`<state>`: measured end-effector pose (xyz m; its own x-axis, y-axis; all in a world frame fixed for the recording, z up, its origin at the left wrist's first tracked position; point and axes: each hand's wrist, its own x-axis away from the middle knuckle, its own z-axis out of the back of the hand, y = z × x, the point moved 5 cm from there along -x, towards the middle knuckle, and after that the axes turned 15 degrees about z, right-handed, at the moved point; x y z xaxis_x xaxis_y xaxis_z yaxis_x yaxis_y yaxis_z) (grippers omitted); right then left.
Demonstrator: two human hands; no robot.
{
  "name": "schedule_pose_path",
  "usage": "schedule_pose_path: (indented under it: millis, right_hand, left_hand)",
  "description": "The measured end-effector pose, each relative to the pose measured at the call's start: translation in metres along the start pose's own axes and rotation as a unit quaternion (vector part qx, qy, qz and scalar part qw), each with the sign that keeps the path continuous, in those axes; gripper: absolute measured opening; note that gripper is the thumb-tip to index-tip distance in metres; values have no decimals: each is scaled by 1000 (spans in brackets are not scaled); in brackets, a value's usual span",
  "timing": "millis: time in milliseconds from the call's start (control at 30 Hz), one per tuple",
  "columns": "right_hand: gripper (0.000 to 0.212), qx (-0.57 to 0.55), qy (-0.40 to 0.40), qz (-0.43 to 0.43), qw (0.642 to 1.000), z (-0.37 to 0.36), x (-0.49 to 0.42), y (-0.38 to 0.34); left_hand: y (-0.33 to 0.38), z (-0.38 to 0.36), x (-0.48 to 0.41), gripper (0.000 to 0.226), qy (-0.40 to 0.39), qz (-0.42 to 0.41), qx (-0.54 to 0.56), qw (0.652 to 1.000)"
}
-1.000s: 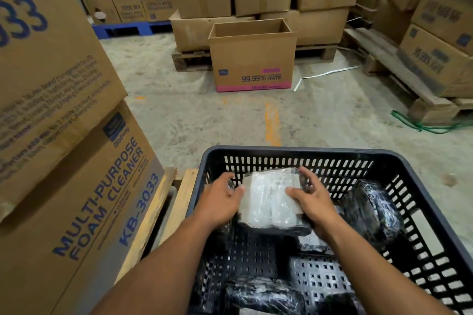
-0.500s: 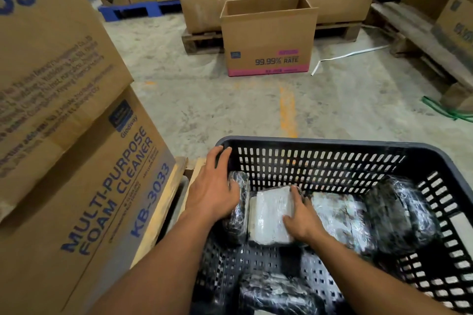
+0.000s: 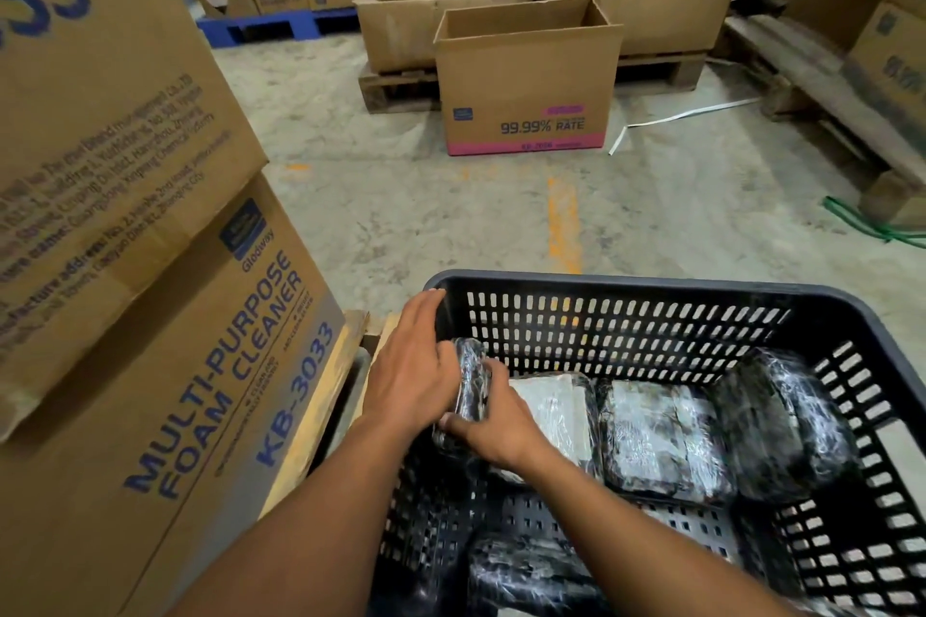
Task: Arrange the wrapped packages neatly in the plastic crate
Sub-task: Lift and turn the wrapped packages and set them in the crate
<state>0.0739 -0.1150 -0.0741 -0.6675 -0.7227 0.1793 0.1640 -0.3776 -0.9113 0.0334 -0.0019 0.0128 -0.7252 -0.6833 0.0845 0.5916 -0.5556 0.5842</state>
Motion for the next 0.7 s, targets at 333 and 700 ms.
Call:
schedule_pose_path:
  millis: [333, 700]
  right_hand:
    - [80, 18, 12, -8, 1000, 14, 2, 26]
    - [61, -307, 46, -71, 948, 115, -18, 29]
  left_hand:
    - [-3, -14, -8, 64, -3, 0, -59, 998]
    - [-3, -11, -26, 62, 1, -51, -139, 989]
